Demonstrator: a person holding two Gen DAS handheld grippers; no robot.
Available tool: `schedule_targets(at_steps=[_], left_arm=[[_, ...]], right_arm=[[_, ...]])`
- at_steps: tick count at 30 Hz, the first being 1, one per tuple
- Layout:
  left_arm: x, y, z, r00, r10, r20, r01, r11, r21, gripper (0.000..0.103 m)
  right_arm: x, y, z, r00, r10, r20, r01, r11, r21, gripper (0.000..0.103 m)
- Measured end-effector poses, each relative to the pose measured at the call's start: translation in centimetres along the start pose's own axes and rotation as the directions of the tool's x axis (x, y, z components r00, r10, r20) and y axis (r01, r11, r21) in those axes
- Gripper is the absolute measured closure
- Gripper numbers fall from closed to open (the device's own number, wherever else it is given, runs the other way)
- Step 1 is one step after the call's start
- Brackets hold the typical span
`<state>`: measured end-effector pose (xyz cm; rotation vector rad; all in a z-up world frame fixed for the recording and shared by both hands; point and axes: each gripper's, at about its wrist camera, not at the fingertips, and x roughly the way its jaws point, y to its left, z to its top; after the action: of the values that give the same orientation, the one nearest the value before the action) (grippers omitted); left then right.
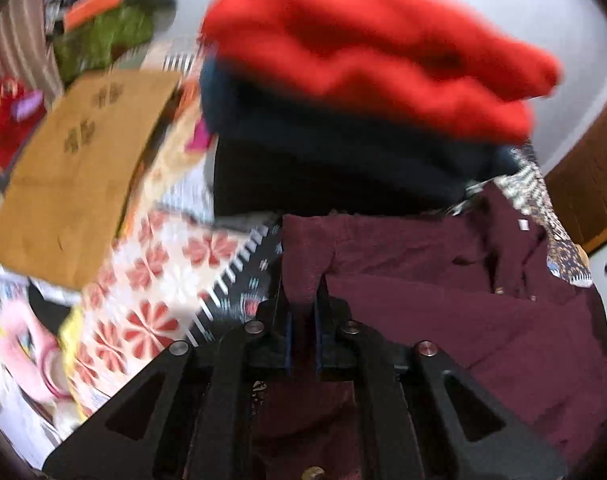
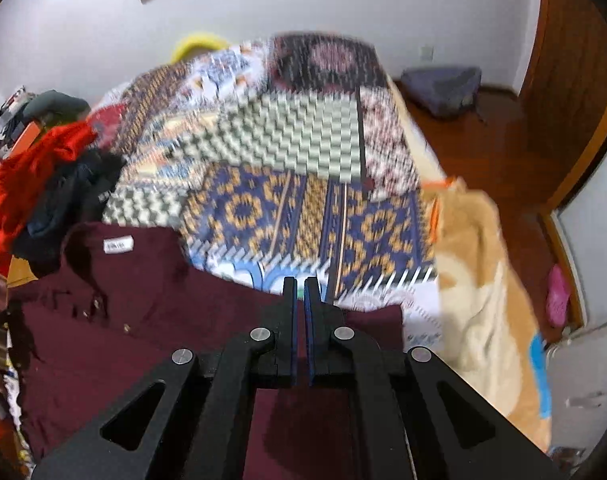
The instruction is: Fold large clothes
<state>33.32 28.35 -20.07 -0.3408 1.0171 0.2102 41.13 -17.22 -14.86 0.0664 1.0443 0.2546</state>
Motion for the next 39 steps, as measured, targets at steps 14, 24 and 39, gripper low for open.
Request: schedule_targets(at_steps=[14,24,39], left_arm=[[-5.0,-2.9,-1.0,0.987,0.122,0.103,-0.135,0.983,0.126,0.045],[-14.2,-4.8,-4.9,0.973,0.068,0.223,-0.109,0.978,0.176,0.013],[-15.5,-0.9,-15.1,0.997,0.015,0.073,-0.024,0.991,0.130,0.012]], right_arm=[[-9.2,3.6,-3.7,0.974,-0.131,0.185,0.169,0.964,-0.206,0.041],[-15.7,5.8,-9.3,0.960,-0.095,0.264,0.170,0.945,-0.278,0.020],[-15.7,2.0,-19.5,0.997,-0.047,0.053,0.054,0.988,-0.144,0.020]])
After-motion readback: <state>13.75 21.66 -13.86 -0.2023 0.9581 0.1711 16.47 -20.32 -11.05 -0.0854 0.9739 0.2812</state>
